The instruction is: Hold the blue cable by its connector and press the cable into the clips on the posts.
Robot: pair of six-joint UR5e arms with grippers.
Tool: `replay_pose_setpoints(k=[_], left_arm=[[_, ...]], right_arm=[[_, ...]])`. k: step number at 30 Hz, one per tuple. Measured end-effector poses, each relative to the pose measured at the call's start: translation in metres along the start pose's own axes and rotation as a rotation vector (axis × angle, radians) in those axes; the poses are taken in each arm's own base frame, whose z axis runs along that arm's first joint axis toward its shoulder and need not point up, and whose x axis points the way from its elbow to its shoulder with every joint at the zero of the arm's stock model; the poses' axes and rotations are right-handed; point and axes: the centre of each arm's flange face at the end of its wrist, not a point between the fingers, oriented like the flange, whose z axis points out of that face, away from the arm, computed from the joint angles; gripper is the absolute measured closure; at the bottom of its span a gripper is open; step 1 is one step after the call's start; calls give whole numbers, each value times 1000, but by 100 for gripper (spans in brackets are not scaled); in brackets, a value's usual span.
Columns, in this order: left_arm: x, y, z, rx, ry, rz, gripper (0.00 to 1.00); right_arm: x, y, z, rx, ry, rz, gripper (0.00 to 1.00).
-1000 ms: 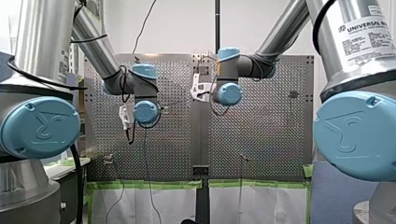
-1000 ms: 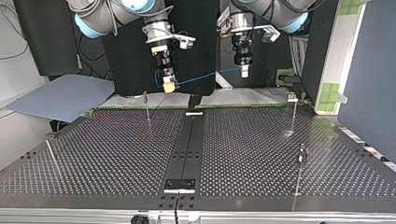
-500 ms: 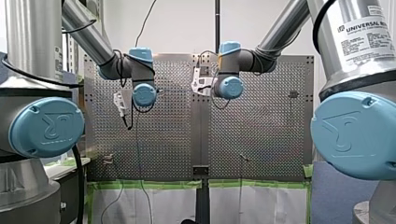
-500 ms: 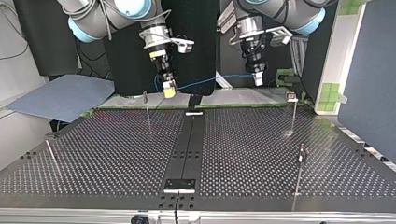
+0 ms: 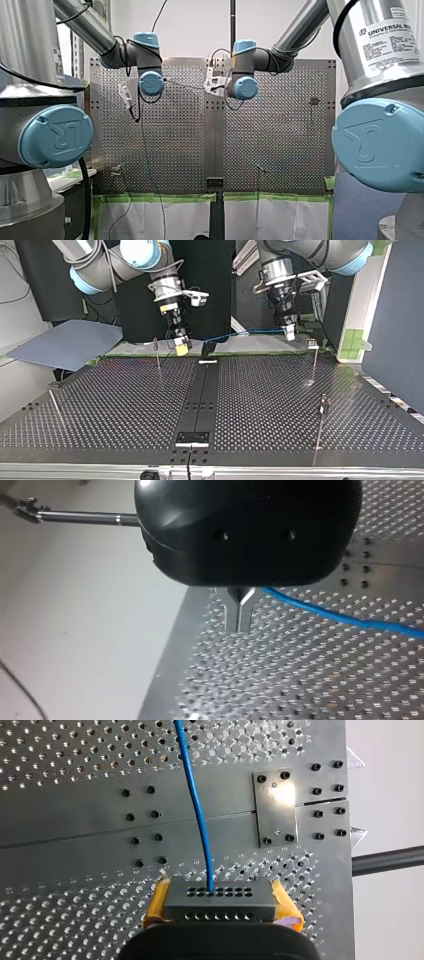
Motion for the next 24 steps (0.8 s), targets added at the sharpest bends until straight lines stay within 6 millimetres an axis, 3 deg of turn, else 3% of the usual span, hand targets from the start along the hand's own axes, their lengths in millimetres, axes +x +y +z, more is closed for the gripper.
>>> replay_pose_setpoints(k=[8,24], left_arm=[[-42,-2,16,3,-49,-45,100],[-99,25,26,16,-80,-80,100]], right_arm=[[-6,-9,17,17,-29,-13,100],[43,-36,46,82,45,-14,100]])
